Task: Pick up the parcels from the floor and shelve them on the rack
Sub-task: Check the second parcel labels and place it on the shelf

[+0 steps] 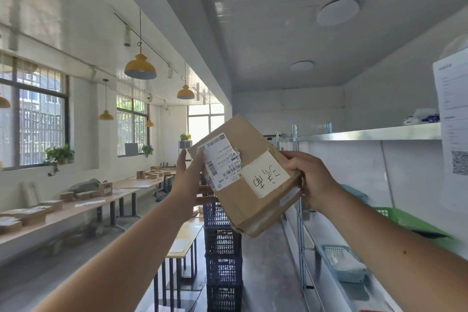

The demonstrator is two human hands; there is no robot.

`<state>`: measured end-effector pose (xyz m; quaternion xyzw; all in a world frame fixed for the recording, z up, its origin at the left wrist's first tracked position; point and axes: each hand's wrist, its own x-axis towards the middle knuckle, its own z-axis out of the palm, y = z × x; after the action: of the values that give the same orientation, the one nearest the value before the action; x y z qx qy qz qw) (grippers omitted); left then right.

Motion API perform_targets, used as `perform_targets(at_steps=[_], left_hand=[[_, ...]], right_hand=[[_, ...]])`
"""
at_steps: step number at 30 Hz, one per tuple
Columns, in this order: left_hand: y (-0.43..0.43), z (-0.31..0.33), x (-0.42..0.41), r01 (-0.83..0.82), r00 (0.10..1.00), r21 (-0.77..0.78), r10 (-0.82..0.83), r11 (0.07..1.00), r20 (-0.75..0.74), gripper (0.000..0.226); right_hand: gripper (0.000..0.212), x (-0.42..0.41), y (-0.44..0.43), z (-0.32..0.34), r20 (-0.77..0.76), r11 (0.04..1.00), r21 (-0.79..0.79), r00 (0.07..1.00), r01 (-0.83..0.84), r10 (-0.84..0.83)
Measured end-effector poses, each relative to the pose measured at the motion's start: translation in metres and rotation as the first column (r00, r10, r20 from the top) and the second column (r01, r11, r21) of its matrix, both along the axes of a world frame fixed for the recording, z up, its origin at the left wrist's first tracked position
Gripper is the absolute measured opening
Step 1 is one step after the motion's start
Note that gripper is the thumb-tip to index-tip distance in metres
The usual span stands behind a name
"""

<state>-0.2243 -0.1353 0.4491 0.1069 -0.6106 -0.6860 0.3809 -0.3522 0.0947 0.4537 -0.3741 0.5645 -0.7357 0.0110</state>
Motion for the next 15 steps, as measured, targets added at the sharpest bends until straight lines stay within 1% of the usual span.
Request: perform_targets(at_steps=[3,6,9,11,12,14,15], left_hand=[[-0.007,0.001,0.006,0.031,0.999,0.003,-0.031,1.000,0.021,0.066],[-0.004,-0.004,0.010,0.052,0.998,0.013,-0.052,0.999,0.044,0.051],[0.002,-0.009,0.010,0.068,0.997,0.053,-0.070,0.996,0.027,0.034],[0.004,-0.011,0.009,0.078,0.997,0.067,-0.079,0.995,0.015,0.032],[0.006,-0.011,0.008,0.076,0.997,0.073,-0.077,0.994,0.006,0.032],[0.008,-0.012,0.008,0.071,0.997,0.087,-0.069,0.994,-0.016,0.033],[0.010,-0.012,0.009,0.069,0.997,0.095,-0.067,0.993,-0.034,0.033]], right_hand=[[0.040,-0.002,0.007,0.006,-0.036,0.999,0.007,0.999,0.037,-0.036],[0.041,-0.003,0.011,0.008,-0.056,0.999,0.026,0.998,0.030,-0.028],[0.030,0.005,0.014,0.008,-0.074,0.996,0.026,0.993,0.090,-0.088],[0.041,0.010,0.012,0.007,-0.036,0.988,-0.005,0.987,0.154,-0.154],[0.043,0.012,0.009,0.007,-0.009,0.982,-0.043,0.983,0.184,-0.185],[0.038,0.017,0.007,0.007,0.039,0.959,-0.112,0.965,0.262,-0.259],[0.039,0.020,0.005,0.009,0.074,0.942,-0.142,0.952,0.305,-0.297]])
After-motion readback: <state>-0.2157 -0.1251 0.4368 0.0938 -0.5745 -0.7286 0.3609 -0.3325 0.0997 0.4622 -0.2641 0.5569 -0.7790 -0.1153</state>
